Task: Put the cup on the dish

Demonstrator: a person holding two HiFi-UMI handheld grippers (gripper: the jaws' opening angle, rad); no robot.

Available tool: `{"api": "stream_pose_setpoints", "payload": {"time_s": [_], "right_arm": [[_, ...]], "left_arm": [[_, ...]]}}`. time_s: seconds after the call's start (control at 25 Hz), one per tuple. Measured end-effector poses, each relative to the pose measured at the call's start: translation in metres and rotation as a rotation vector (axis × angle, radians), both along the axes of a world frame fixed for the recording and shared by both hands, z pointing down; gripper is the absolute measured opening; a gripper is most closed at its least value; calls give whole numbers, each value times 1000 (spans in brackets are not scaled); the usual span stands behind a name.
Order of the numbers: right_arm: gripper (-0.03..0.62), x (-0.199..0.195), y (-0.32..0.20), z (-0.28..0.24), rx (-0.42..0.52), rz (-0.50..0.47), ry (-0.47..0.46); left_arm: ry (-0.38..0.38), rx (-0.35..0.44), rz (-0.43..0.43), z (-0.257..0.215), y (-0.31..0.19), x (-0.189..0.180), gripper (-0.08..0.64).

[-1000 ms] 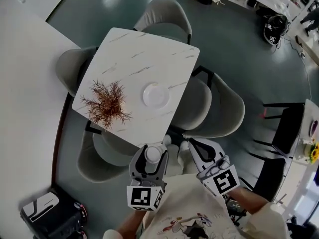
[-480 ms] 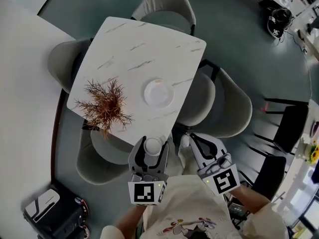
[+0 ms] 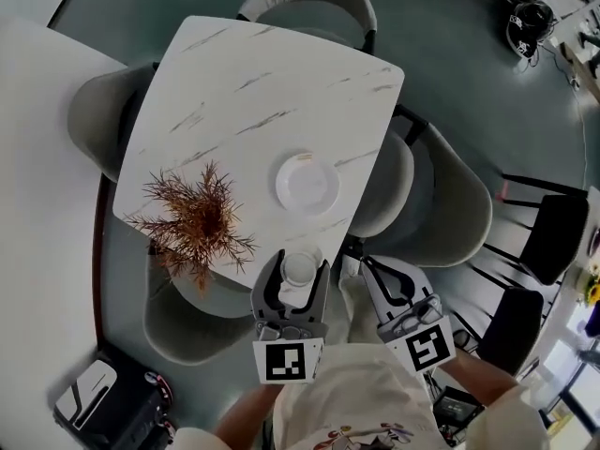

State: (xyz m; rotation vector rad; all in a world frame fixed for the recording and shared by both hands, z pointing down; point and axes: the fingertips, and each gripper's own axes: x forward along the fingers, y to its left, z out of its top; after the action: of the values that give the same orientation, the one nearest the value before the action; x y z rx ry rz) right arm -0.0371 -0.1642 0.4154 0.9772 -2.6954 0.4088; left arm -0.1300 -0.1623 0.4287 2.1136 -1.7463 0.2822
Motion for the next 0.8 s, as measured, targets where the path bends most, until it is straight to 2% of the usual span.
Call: {"api": "stream_pose_setpoints", "payload": {"time_s": [0.32,0.48,0.6,0.8], "right_arm": [[6,-19,-19,40,-24,12,38],[6,-26,-28,57,-38,28,47],[6,-28,-35,72,-57,39,51],[6,-23,-45,100,-89,55,80]], "left_arm": [[-25,-27,18,43,-22,-5,273],[-83,-42,70,60,-29,-9,272],[-39,-60,17,74,-36,-15,273],[-55,-79,24,97,-48,-18,273]]}}
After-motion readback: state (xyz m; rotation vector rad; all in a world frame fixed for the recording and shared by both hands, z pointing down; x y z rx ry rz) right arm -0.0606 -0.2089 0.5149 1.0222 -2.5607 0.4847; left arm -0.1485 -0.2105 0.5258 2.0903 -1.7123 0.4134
